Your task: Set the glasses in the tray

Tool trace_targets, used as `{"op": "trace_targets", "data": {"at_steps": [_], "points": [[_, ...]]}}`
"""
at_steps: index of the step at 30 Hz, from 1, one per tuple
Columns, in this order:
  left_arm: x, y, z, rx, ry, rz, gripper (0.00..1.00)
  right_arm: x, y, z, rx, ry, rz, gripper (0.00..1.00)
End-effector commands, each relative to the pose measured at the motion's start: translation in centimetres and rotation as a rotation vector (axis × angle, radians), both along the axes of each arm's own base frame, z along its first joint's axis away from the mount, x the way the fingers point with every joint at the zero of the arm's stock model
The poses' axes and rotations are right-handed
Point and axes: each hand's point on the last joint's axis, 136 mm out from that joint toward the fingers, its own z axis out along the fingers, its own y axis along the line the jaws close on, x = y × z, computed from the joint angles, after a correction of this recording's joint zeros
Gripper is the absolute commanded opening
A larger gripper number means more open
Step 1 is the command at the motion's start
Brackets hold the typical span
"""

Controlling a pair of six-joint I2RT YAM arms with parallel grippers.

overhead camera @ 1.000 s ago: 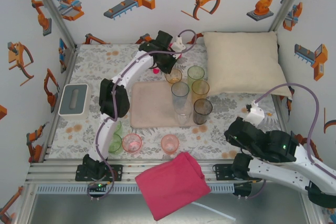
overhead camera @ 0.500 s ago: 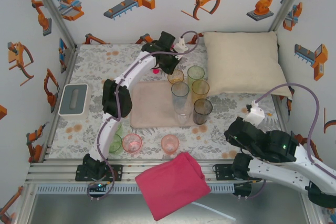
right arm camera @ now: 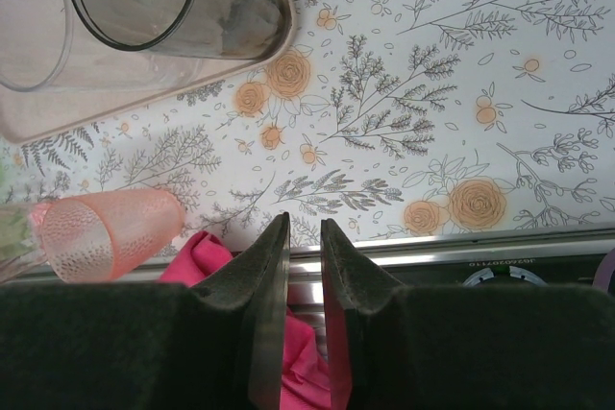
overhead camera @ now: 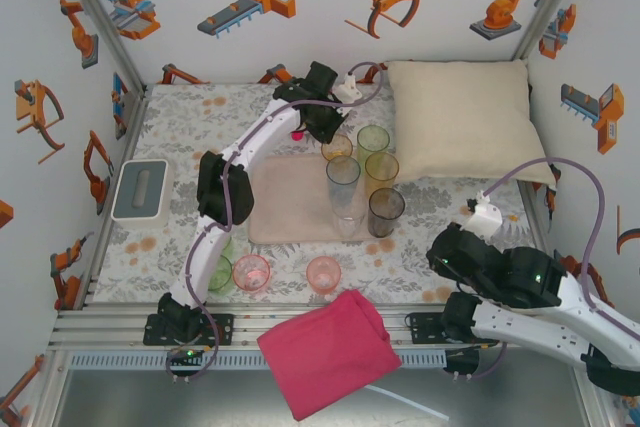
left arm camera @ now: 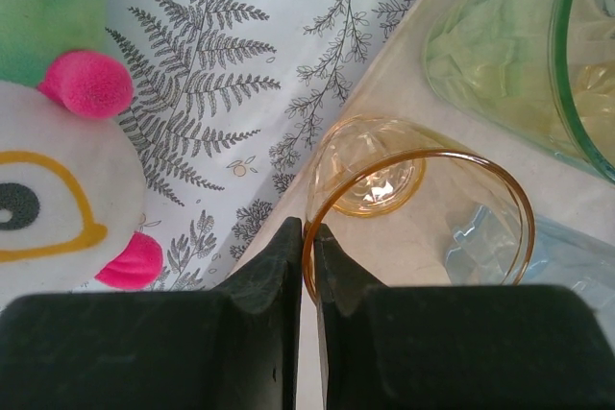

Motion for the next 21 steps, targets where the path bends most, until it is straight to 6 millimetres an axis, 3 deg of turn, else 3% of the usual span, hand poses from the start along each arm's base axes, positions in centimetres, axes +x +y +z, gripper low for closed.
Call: {"op": "trace_targets", "data": {"at_steps": [1, 21], "points": [[0.19, -0.12, -0.42, 0.021, -0.012, -0.015, 0.17, -0.02, -0.7, 0.51, -0.001, -0.013, -0.021, 0.23], [0.01, -0.12, -0.16, 0.029, -0.02, -0.025, 0.22, -0.06, -0.8, 0.18, 0.003, -0.016, -0.024, 0.23]]}}
